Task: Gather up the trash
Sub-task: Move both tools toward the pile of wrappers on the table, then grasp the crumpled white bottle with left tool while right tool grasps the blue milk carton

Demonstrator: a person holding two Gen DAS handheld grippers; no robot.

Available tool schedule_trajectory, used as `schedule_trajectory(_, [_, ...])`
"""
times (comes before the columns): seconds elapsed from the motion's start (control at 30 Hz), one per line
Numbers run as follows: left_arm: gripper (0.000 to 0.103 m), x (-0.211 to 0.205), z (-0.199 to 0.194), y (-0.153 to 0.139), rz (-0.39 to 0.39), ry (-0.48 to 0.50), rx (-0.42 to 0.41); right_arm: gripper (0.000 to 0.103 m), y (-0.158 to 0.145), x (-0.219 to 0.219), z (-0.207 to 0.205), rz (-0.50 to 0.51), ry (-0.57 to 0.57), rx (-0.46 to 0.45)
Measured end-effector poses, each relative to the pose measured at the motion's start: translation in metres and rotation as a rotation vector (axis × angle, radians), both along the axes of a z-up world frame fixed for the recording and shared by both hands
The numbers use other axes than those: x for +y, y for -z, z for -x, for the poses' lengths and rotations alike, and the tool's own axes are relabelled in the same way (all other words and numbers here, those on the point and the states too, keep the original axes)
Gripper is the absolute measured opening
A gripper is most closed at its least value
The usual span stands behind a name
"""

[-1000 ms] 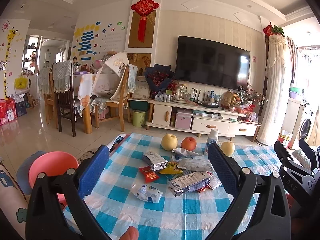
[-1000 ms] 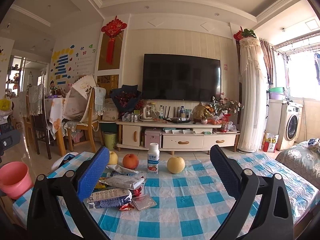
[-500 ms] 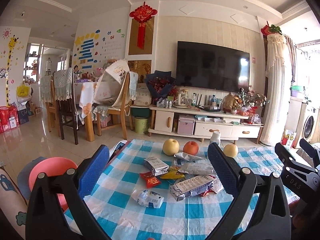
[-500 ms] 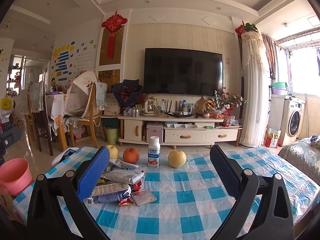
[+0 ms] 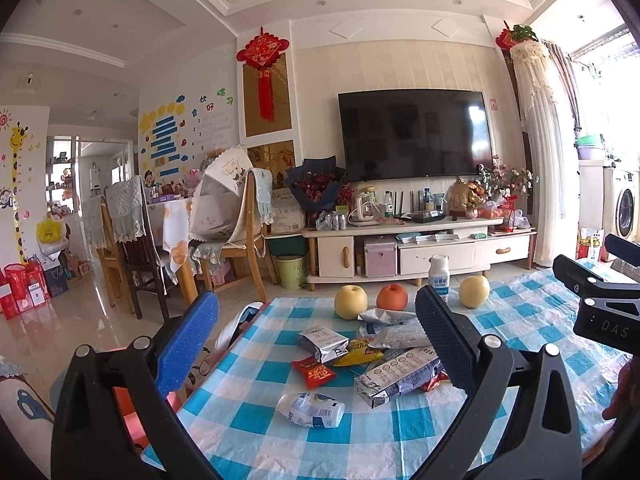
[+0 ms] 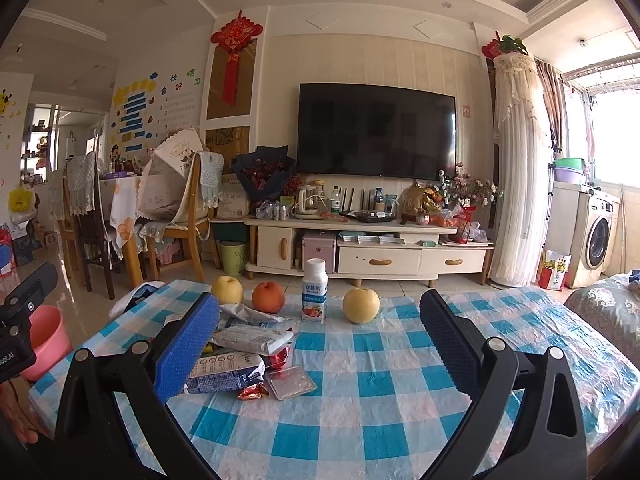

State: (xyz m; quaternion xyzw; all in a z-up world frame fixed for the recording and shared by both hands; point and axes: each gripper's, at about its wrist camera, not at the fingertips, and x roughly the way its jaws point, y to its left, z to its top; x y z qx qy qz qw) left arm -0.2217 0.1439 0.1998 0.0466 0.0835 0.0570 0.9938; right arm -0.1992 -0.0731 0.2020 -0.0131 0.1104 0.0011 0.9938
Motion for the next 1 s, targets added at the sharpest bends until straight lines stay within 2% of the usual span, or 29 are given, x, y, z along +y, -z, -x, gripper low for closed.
schedule_trajectory(0.17, [0.099,0.006,-0.013,0.017,0.007,-0.007,0.063,0.099,0.006,0.002,-0.008,0.025,-0.017,0.053])
schedule_trajectory(0.4, [0.099,0.016,-0.033,0.05,0.022,-0.016,0.169,0.099,0.011,-0.006,-0.019,-0.008,0.001,0.102])
schedule_trajectory(0.6, [0.099,0.038,-0.046,0.076,0.085,0.033,0.223,0.099,0.018,-0.005,-0.035,-0.005,-0.007,0.169])
schedule_trajectory(0.83, [0.099,0.085,-0.066,0.098,0.124,0.069,0.272,0.099,0.036,-0.004,-0.072,-0.118,-0.104,0.317])
schedule_trajectory(0.9, [0.099,0.1,-0.072,0.105,0.166,0.069,0.301,0.099,0.042,-0.005,-0.085,-0.151,-0.125,0.364])
schedule_trajectory(1.0, [0.099,0.127,-0.083,0.115,0.301,0.06,0.369,0.099,0.051,-0.01,-0.101,-0.223,-0.164,0.436])
